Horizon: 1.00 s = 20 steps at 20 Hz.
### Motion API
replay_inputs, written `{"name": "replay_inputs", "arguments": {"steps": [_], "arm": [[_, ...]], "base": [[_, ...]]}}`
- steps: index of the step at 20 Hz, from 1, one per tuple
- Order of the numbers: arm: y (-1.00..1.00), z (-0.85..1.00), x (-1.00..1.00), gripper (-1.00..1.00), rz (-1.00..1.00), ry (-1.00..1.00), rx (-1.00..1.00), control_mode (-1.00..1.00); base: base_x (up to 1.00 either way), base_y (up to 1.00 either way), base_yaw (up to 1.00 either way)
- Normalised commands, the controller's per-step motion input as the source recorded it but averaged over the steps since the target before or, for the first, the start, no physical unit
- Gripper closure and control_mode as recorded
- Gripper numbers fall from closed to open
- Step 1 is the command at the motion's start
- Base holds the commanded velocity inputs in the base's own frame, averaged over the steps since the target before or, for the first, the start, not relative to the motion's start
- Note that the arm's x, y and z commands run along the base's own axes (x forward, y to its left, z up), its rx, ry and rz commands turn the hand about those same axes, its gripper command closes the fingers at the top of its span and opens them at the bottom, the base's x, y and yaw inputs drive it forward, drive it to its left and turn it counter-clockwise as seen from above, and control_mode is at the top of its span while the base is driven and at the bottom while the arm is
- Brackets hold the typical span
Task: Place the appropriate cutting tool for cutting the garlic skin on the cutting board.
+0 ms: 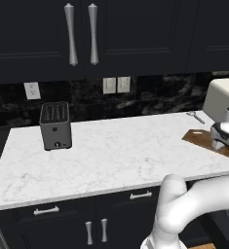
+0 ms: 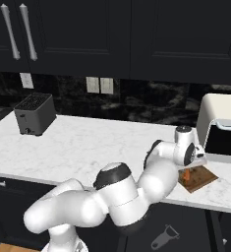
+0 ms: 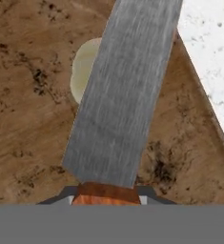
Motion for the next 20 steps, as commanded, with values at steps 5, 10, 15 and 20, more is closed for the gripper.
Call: {"name": "replay_inputs", "arguments": {"steps": [5,10,15,20], "arm": [[0.00,-0.07,-0.31,-1.00,0.06,0.00,0.00,-1.00],[0.33,0.37,-1.00,-1.00,0.03,-0.10,-0.04,-1.00],[0.82,0.60,-0.82,-1.00,0.11,-0.11,-0.16,-1.00],[1.00,0.36,-0.55,-1.00,0.13,0.00,-0.31,-1.00]], "base": [[0.00,0.00,0.00],[0.00,0.00,0.00],[0.00,0.00,0.00],[0.00,0.00,0.00]]}}
